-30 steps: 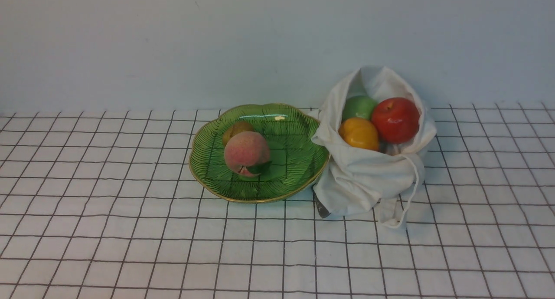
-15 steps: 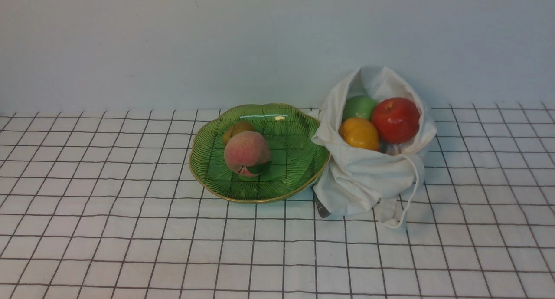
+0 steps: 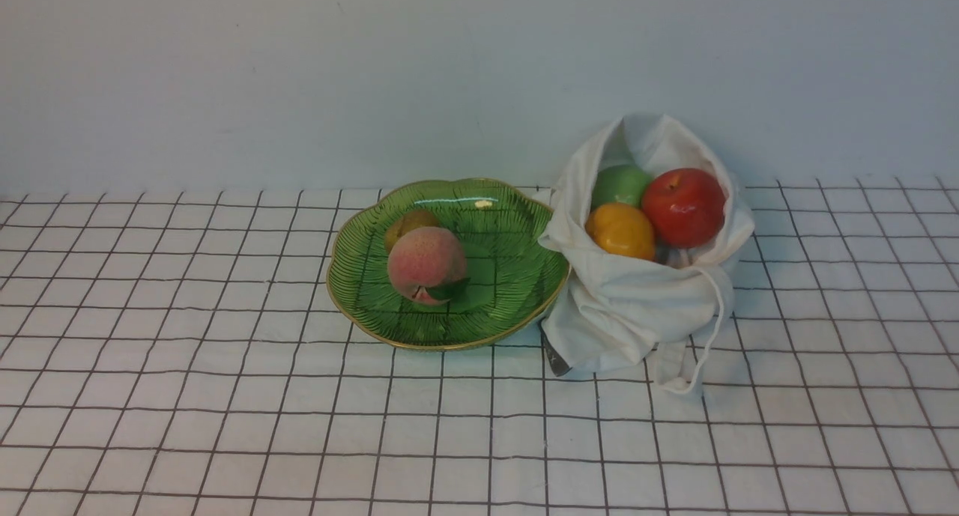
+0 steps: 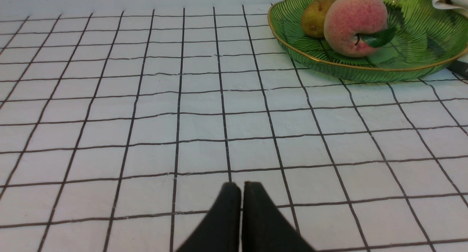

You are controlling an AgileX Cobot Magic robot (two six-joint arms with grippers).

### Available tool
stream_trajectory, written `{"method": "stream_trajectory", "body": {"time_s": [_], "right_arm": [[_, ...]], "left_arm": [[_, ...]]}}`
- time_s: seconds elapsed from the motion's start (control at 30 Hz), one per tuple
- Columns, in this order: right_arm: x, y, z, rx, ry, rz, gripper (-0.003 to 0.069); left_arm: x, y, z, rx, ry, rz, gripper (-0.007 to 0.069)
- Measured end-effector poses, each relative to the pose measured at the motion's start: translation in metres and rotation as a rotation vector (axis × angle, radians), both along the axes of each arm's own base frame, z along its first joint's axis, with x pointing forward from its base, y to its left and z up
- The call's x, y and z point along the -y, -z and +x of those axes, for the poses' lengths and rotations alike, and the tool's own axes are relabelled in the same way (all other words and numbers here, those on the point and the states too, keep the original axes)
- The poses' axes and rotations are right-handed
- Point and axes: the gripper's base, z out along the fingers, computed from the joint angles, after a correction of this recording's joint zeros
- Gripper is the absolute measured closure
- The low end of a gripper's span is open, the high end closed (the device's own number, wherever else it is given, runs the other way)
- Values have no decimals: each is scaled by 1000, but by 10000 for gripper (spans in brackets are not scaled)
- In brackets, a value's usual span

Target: Take the fruit out of the bag on the white checkered tablecloth and place them on the plate.

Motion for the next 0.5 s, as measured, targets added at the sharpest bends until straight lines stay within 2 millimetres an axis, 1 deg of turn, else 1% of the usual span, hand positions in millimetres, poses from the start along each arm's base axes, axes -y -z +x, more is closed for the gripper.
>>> {"method": "stream_trajectory", "body": {"time_s": [0.07,0.17,0.2,0.27,0.3,0.37,0.43,0.47,0.5], "right_arm": [[1,6,-6,21,-1,-34,673],[4,19,-19,66,9,-68,673],[5,20,-20,69,10,-70,673],[8,34,-31,119,25,-101,673],[8,34,-31,119,24,-110,673],[10,44,-39,160,36,-109,673],[10,54,-40,155,40,-110,673],[10,54,-40,154,40,-110,673],[11,61,-40,129,40,-118,673]], "left_arm": [[0,0,0,0,0,0,632],[0,0,0,0,0,0,632],[0,0,0,0,0,0,632],[0,0,0,0,0,0,632],[0,0,0,0,0,0,632],[0,0,0,0,0,0,632],[0,0,0,0,0,0,632],[0,0,0,0,0,0,632],[0,0,0,0,0,0,632]]}}
